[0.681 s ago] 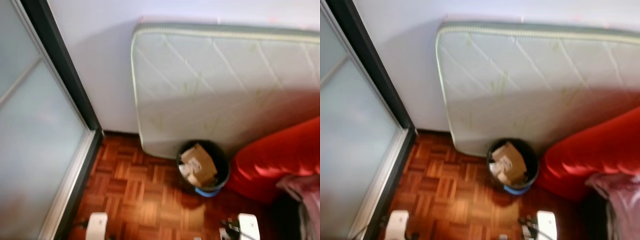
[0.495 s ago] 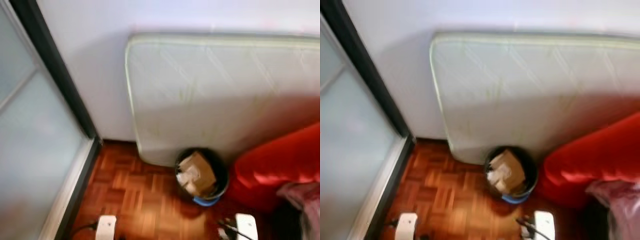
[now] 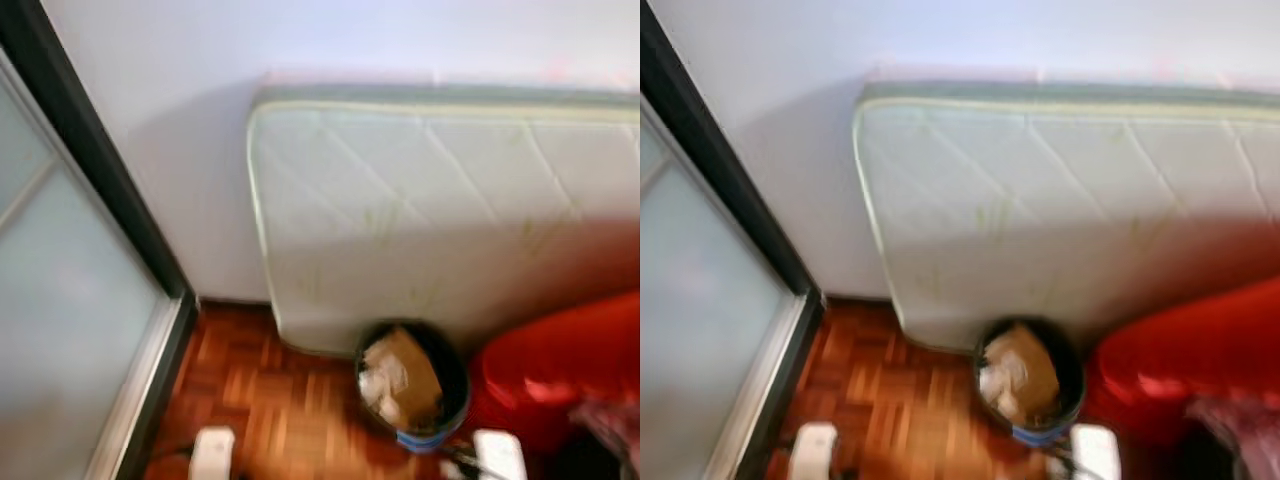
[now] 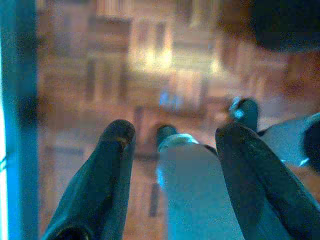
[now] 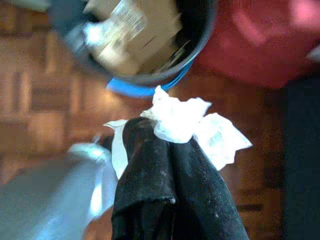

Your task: Clean up the room

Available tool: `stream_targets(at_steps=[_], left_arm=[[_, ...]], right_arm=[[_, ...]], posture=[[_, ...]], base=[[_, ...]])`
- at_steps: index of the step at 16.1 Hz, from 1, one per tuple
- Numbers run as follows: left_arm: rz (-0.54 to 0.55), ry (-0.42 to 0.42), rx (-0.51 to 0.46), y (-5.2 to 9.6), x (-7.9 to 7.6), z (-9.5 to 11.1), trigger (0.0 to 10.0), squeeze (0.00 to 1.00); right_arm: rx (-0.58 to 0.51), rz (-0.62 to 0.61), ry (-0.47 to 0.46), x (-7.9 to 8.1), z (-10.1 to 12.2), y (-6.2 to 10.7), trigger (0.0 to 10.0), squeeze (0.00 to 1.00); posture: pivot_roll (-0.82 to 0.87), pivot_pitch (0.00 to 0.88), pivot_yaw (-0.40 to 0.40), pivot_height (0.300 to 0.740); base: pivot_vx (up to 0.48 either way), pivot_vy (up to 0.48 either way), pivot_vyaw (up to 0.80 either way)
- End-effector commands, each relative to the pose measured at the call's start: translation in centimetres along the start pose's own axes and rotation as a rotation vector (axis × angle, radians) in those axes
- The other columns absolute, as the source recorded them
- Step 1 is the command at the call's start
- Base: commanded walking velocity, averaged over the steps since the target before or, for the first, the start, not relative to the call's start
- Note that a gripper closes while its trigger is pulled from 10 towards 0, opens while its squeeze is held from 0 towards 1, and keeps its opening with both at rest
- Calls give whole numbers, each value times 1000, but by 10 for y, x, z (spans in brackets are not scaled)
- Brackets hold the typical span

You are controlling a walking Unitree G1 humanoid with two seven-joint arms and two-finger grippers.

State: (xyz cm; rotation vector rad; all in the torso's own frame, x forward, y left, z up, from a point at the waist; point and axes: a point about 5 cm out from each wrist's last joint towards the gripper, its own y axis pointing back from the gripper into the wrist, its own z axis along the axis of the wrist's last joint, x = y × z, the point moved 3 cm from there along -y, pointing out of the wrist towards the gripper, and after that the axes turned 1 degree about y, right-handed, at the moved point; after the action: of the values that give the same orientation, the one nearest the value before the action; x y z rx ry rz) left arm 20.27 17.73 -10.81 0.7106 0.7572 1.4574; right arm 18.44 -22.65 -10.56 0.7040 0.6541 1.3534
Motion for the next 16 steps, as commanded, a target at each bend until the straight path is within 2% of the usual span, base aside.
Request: stream_targets(at_steps=[1,3,4,8,16], left_arm=[[21,-12,32,2,11,-9,10000,0],[21,-12,31,3,12,-9,10000,0],[22,-11,30,3,12,-10,10000,0],[25,-6,28,3,13,-9,10000,0],[29,4,29,3,13,-11,10000,0]], right_arm=[[23,15,-26,1,-9,2,10000,0],[30,20,-53,0,-10,3,10000,0],[25,22,-38,-1,-10,3,10000,0],[15,26,-35,5,-11,3,10000,0],[-73,81,-34,43,21,-8,10000,0]], posture=[[-81,138,-31,740],[-81,141,-31,740],[-81,144,-32,740],[-78,154,-35,740],[-74,161,-40,740]], base=[[300,0,0],[300,0,-662],[304,0,-800],[272,0,0],[30,0,0]])
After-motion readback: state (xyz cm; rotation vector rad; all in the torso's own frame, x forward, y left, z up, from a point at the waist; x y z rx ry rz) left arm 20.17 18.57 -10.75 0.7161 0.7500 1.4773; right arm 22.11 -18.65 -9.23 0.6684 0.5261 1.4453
